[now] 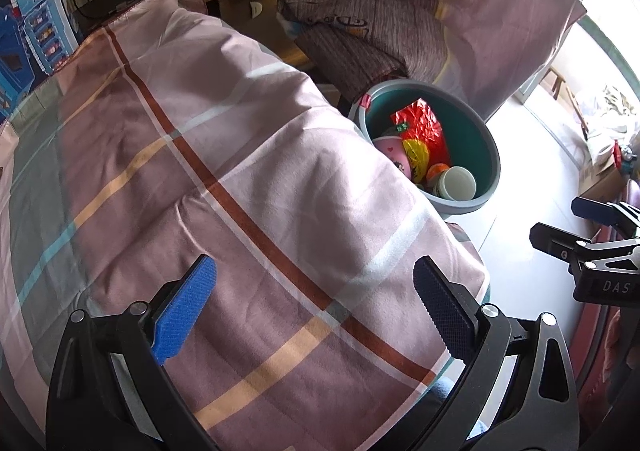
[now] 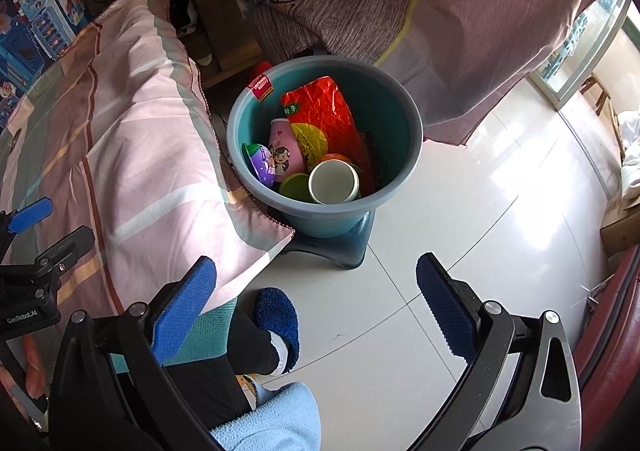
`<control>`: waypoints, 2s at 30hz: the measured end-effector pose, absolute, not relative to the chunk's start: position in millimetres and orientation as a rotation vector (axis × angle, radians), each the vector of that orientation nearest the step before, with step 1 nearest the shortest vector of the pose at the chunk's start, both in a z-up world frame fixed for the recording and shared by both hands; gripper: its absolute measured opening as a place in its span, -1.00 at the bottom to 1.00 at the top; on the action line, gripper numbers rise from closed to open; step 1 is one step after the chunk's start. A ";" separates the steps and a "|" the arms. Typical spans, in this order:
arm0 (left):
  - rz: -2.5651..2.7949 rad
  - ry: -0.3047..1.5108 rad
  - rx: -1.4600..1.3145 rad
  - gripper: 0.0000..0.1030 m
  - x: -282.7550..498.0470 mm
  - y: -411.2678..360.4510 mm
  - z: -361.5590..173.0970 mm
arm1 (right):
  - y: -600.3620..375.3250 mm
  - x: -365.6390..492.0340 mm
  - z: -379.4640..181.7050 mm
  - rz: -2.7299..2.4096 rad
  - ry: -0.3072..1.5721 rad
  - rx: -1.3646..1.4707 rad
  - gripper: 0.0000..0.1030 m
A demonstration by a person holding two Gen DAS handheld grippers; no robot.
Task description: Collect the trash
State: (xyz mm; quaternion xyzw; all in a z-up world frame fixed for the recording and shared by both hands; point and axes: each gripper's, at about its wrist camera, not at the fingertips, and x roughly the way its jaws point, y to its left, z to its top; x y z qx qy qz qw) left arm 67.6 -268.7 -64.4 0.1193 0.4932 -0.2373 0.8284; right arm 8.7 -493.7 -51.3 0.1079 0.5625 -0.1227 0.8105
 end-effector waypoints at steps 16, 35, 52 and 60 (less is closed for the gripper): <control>-0.539 1.035 0.267 0.92 69.6 -278.3 -71.1 | -496.8 15.7 -58.6 -0.270 1.218 0.250 0.87; -0.553 1.037 0.266 0.92 67.7 -278.9 -75.0 | -499.4 16.5 -59.8 -0.279 1.224 0.253 0.87; -0.546 1.047 0.256 0.92 68.4 -274.1 -77.7 | -496.7 18.3 -62.5 -0.285 1.231 0.239 0.87; -0.543 1.037 0.263 0.92 68.9 -274.4 -75.0 | -496.6 18.0 -61.3 -0.300 1.220 0.227 0.87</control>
